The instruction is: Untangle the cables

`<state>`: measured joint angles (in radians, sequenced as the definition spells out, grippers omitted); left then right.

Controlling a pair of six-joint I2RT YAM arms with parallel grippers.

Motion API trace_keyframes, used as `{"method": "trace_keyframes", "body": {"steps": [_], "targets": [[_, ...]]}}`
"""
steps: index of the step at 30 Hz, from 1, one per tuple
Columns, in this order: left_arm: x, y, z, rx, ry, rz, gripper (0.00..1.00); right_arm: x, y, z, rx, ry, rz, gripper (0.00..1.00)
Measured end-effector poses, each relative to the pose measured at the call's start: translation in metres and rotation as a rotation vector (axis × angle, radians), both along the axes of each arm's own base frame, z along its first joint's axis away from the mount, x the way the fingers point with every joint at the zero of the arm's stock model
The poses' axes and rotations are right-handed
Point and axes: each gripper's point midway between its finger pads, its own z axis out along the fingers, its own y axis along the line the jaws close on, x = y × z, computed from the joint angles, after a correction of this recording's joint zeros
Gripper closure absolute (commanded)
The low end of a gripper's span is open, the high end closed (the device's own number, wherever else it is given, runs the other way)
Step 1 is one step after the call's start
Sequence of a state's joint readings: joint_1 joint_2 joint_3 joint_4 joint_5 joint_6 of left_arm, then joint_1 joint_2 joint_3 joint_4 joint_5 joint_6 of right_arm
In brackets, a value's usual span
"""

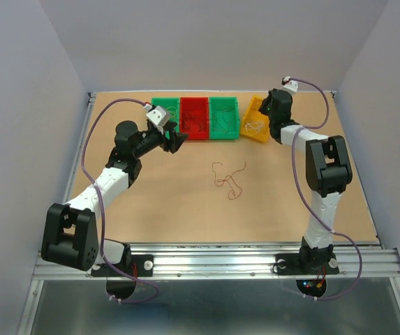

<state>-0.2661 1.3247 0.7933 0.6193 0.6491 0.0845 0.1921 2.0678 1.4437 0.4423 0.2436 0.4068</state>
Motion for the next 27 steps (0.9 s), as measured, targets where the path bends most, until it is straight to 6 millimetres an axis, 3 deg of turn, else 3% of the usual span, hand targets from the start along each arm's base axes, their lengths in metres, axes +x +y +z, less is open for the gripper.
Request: {"method": "trace_keyframes", "body": {"steps": [4, 7, 12, 17, 21, 25, 27], "targets": [[0.0, 0.0, 0.0, 0.0, 0.0, 0.0, 0.28, -0.006, -0.022, -0.027, 0.003, 0.048, -0.055, 1.0], [0.0, 0.0, 0.0, 0.0, 0.0, 0.003, 0.28, -0.006, -0.031, -0.032, 0.001, 0.057, -0.08, 0.99], [0.001, 0.001, 0.0, 0.0, 0.0, 0.005, 0.28, -0.007, -0.03, -0.043, -0.006, 0.089, -0.08, 0.99], [0.001, 0.001, 0.0, 0.002, -0.001, 0.01, 0.28, 0.003, -0.026, -0.08, -0.032, 0.186, -0.076, 0.99], [0.002, 0.002, 0.0, 0.004, -0.002, 0.014, 0.28, 0.015, -0.027, -0.083, -0.067, 0.22, -0.122, 0.97], [0.002, 0.002, 0.0, 0.004, -0.002, 0.018, 0.28, 0.016, -0.026, -0.088, -0.099, 0.263, -0.157, 0.95], [0.003, 0.002, -0.001, 0.004, -0.001, 0.019, 0.29, 0.014, -0.024, -0.089, -0.11, 0.28, -0.162, 0.88]]}}
